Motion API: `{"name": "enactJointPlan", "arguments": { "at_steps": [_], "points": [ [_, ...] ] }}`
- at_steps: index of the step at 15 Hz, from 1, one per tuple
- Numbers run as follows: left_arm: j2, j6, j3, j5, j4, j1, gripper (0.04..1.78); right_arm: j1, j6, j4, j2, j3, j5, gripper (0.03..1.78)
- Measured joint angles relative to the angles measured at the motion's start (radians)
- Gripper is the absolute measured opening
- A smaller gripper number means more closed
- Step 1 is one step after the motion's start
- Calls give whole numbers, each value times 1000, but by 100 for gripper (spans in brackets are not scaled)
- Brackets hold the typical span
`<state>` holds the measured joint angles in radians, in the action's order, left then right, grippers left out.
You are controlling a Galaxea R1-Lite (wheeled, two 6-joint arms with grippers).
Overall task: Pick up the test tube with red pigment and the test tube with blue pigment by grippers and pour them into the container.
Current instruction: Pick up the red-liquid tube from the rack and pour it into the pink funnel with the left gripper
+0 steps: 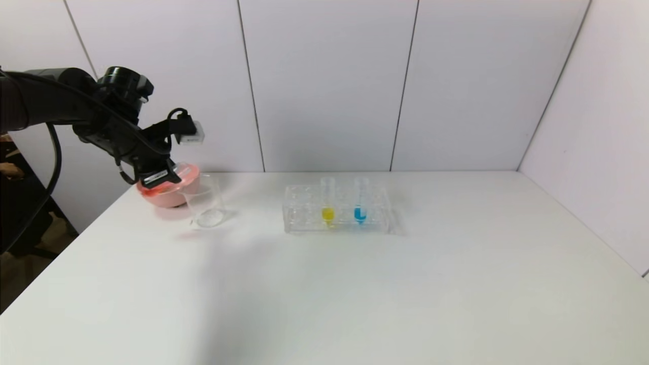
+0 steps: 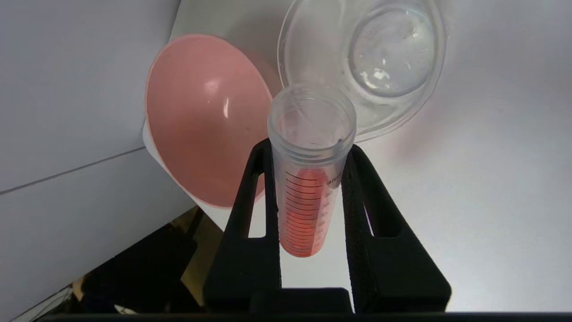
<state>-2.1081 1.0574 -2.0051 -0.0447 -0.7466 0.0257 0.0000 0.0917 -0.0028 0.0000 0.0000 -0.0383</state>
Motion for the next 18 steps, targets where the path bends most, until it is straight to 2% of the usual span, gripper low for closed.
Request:
{"name": "enactJointPlan", "arguments": {
  "at_steps": [5, 18],
  "points": [
    [-9, 19, -12, 132, 3, -34, 43, 0, 0, 0, 0, 0, 0, 177],
    [-29, 61, -14, 260, 61, -59, 43, 0, 0, 0, 0, 0, 0, 177]
  ]
}}
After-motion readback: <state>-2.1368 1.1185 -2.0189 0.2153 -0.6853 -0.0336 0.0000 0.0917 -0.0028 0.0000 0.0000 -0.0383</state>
